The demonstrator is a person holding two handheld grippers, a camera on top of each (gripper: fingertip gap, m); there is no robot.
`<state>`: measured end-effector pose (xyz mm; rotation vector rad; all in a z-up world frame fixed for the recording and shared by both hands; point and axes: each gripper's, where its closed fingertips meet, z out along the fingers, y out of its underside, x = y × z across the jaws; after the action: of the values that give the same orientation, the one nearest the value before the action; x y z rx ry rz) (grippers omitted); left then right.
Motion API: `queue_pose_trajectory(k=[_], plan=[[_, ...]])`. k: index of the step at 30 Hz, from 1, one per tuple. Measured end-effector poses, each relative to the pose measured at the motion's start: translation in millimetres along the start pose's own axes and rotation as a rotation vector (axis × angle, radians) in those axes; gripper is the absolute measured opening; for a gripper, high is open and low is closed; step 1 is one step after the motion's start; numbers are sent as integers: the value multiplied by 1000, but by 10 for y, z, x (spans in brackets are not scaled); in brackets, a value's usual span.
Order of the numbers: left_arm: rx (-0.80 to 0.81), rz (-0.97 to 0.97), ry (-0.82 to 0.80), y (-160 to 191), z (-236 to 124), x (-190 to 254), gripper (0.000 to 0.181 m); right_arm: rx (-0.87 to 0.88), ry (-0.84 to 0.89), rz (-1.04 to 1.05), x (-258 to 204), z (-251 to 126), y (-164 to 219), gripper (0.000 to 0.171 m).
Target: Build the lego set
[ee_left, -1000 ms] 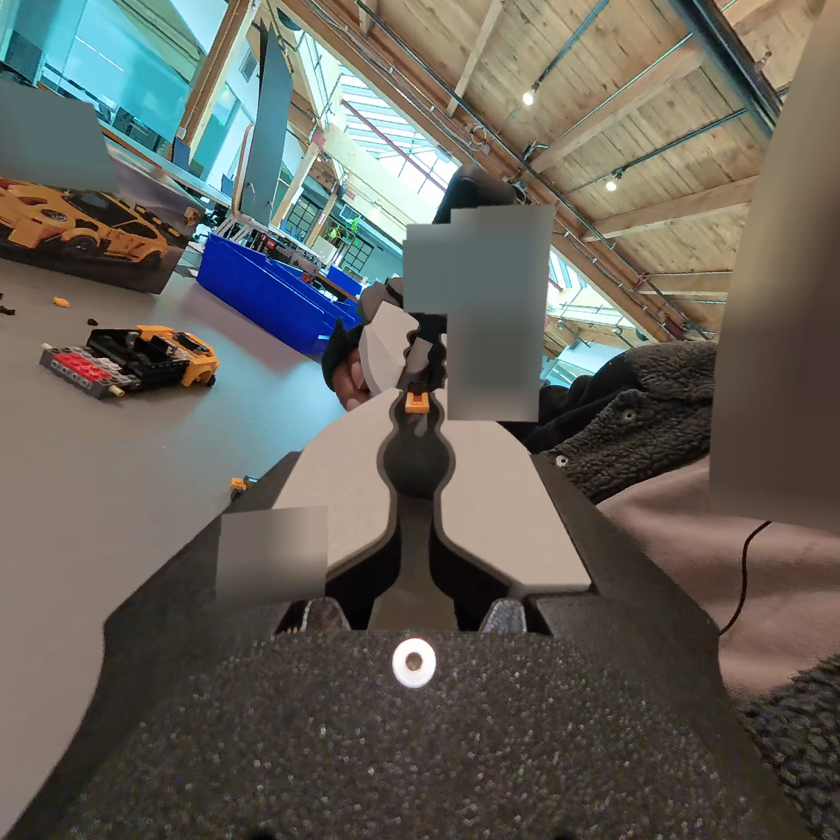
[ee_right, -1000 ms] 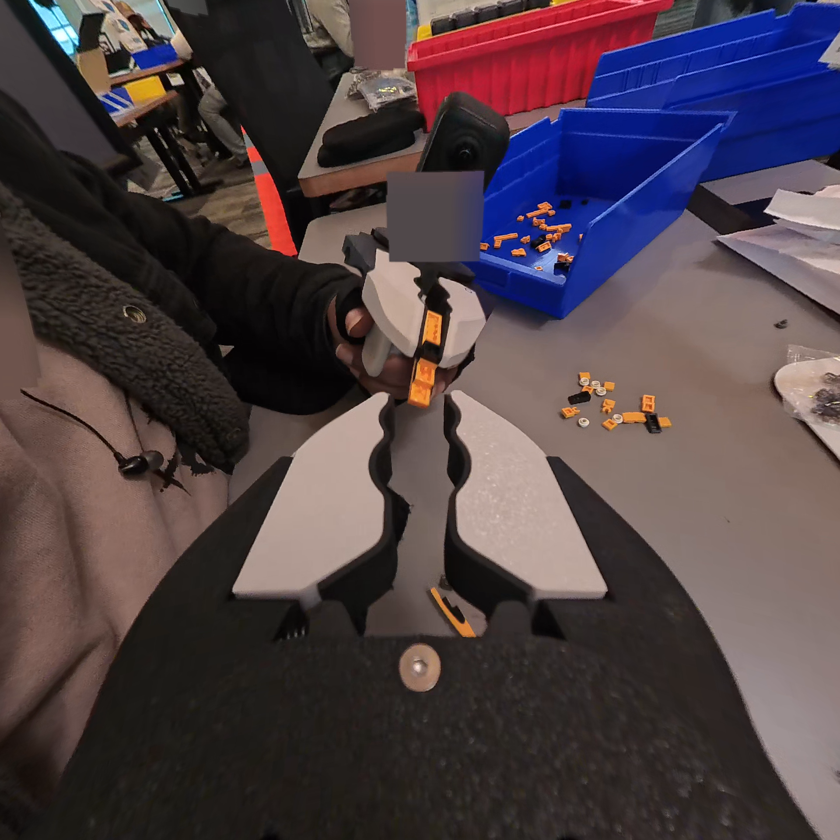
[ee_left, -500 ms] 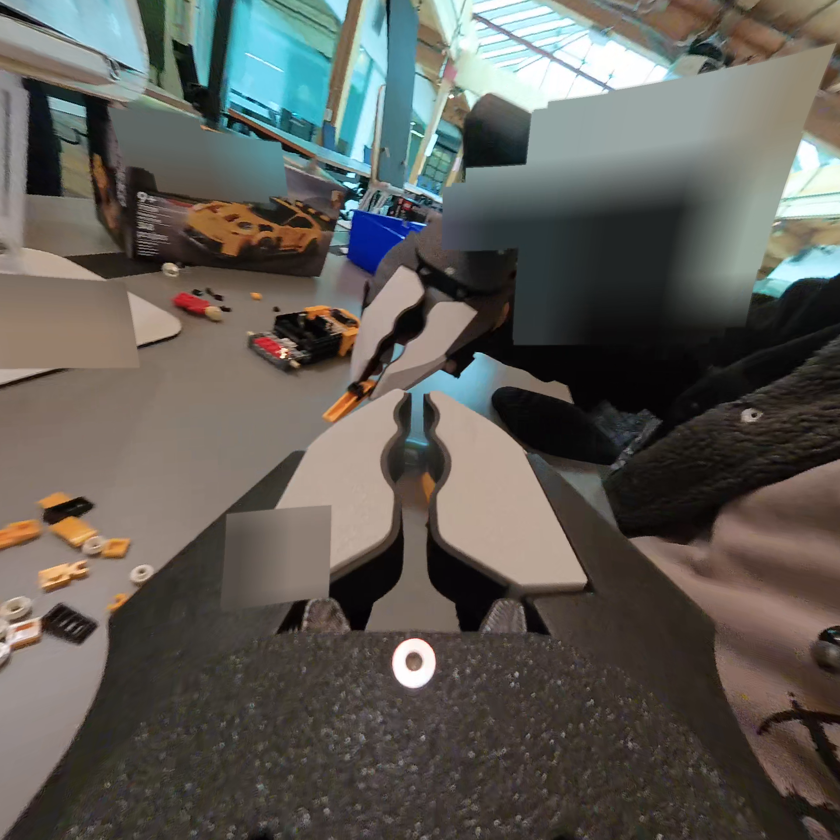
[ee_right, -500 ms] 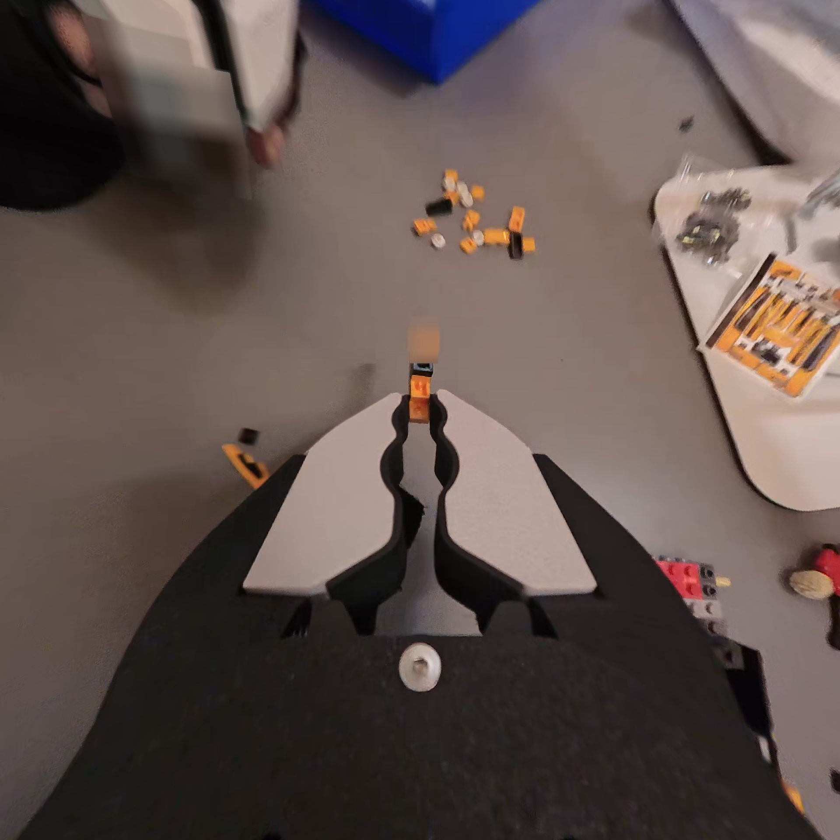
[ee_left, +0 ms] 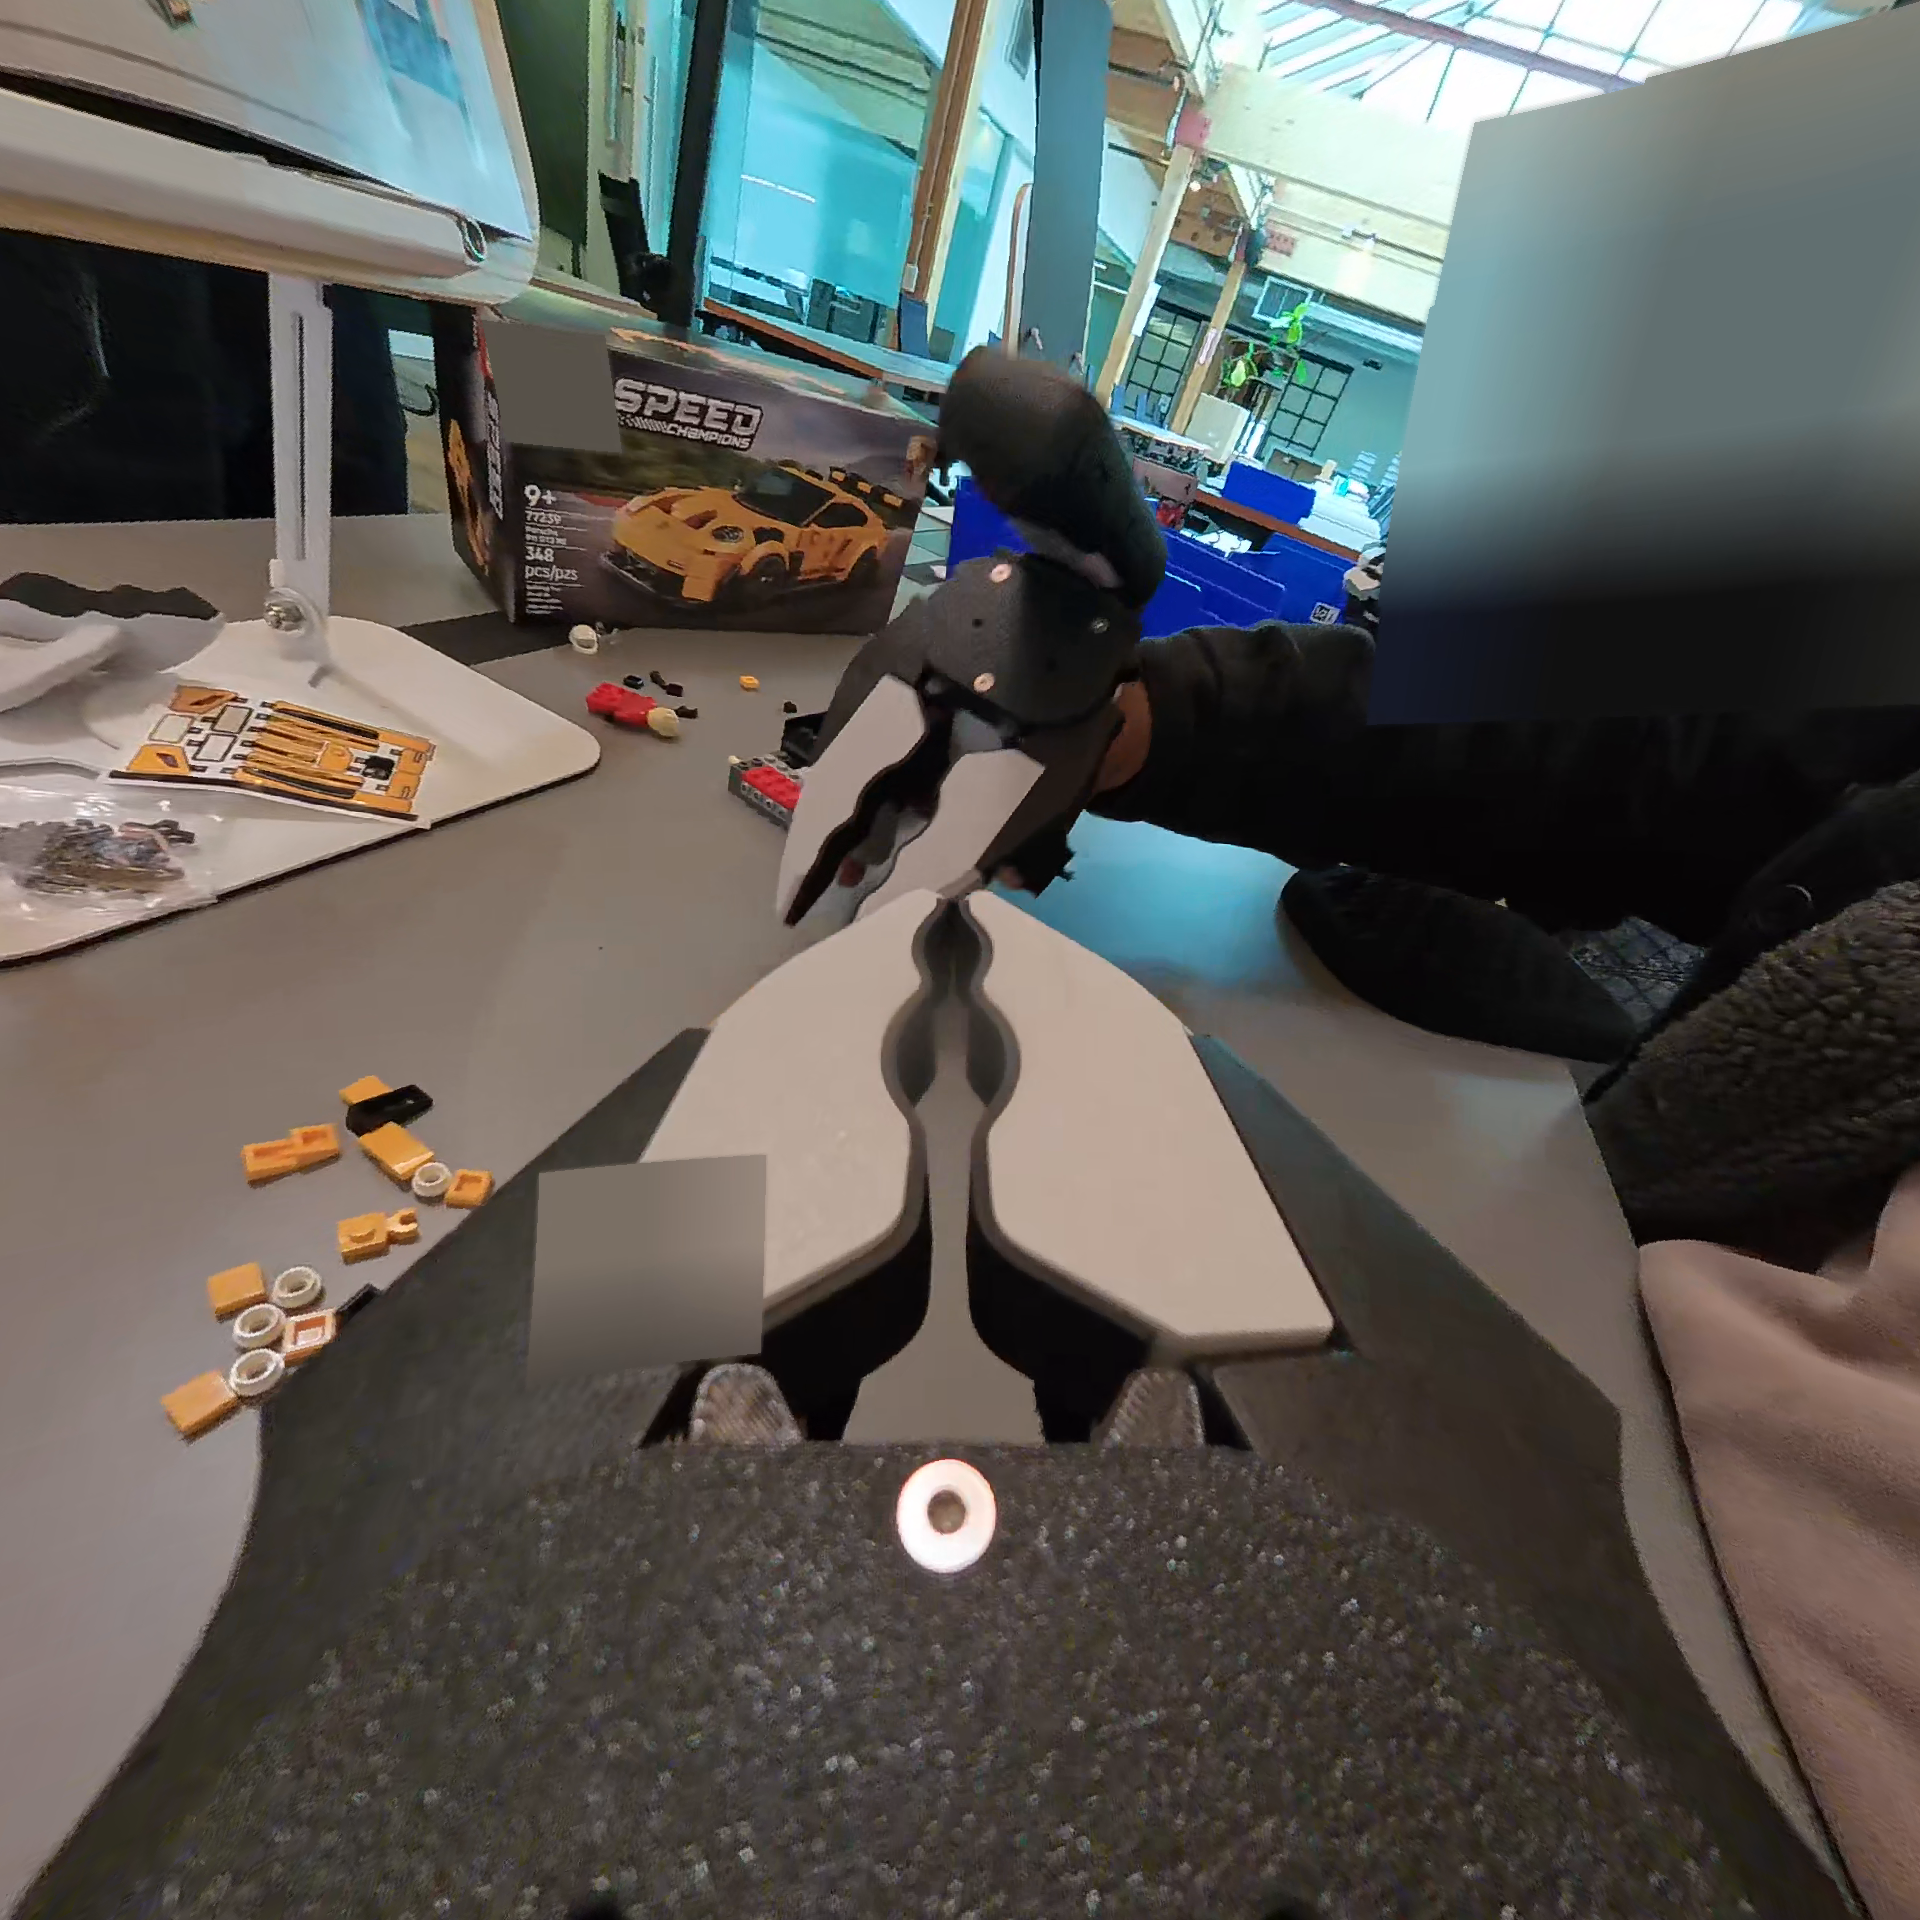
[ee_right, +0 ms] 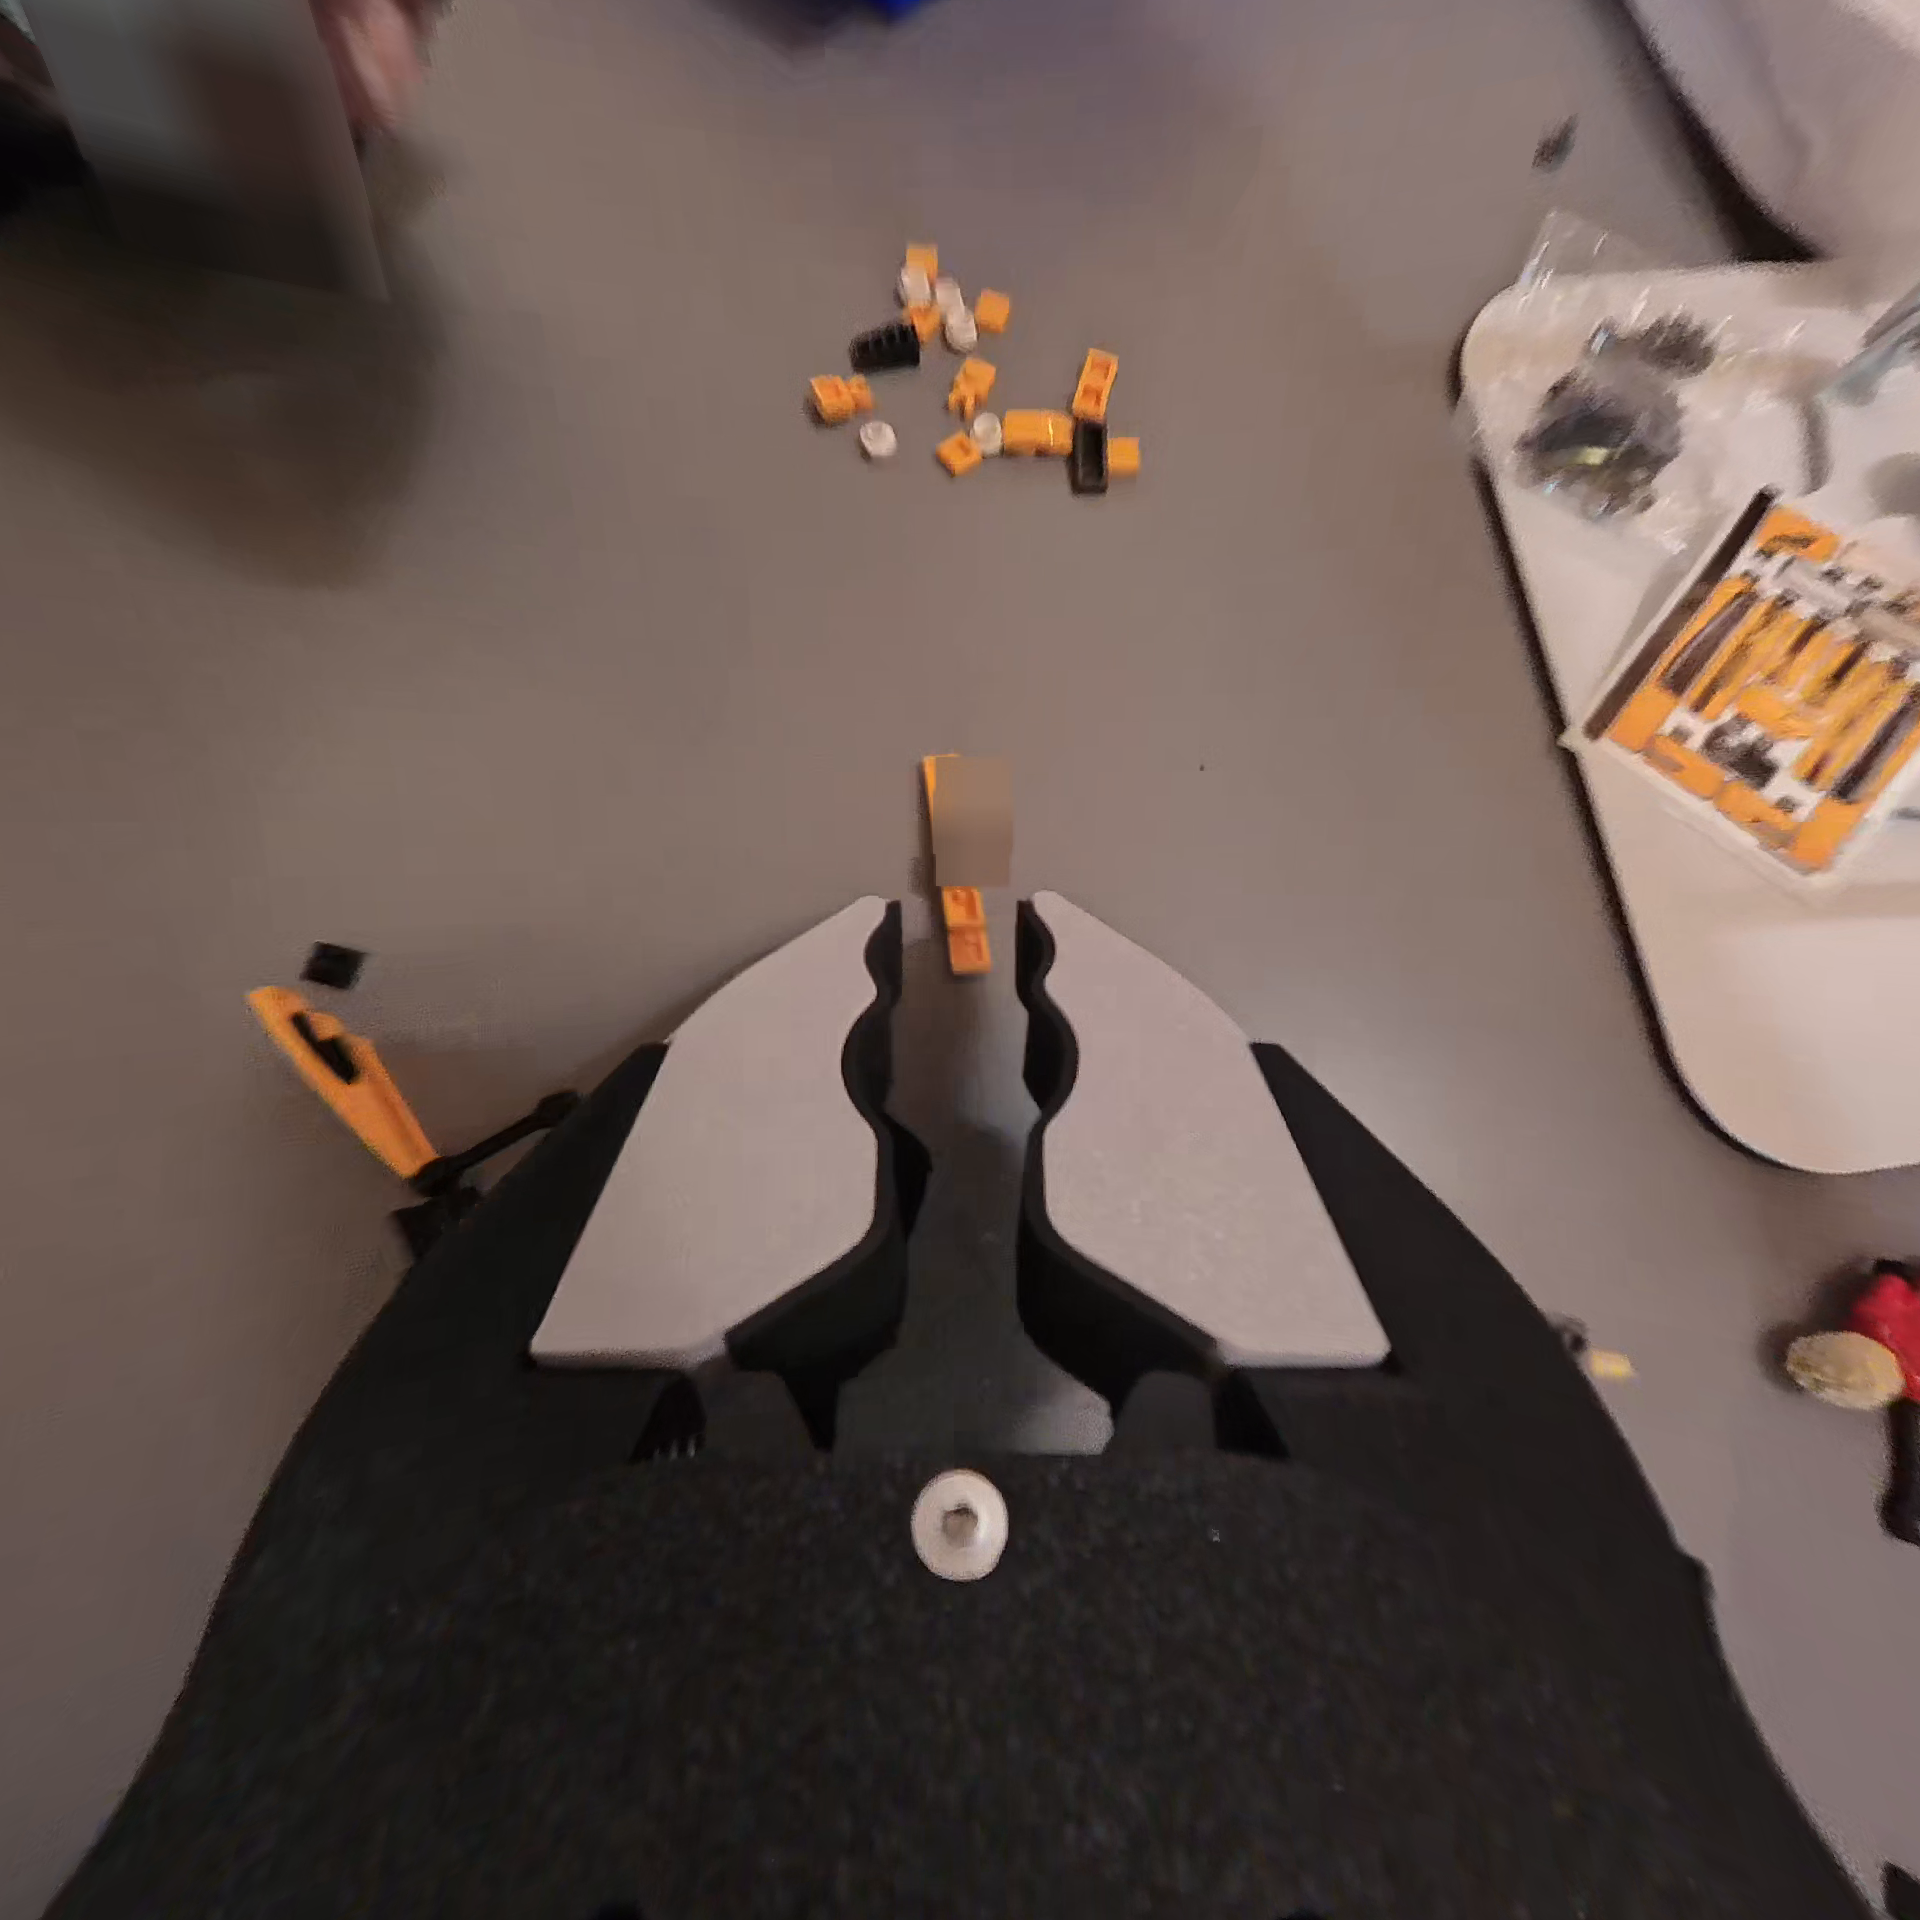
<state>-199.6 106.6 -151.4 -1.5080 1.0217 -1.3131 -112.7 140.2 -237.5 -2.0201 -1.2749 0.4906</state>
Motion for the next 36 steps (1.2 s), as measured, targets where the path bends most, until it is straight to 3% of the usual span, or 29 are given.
queue_pose_trajectory(k=[4,9,15,22,25,29,32,36], plan=[[-40,35,-12,77,36,2,0,55,-51,-121,-428,-328,-82,18],[-131,98,58,265,145,155,0,-90,-133,-287,-1070,-388,185,19],[-214,176,122,450,236,329,0,-241,-122,-447,-1145,-202,293,22],[-254,202,145,529,241,389,0,-320,-164,-454,-1156,-124,364,7],[-273,159,166,566,249,414,2,-165,-32,-435,-1101,-157,170,7],[-255,66,211,536,262,484,17,108,316,-391,-903,-349,-235,7],[-214,-28,236,458,287,544,25,189,487,-418,-890,-449,-415,7],[-148,-83,224,338,310,580,24,218,548,-443,-949,-433,-563,7]])
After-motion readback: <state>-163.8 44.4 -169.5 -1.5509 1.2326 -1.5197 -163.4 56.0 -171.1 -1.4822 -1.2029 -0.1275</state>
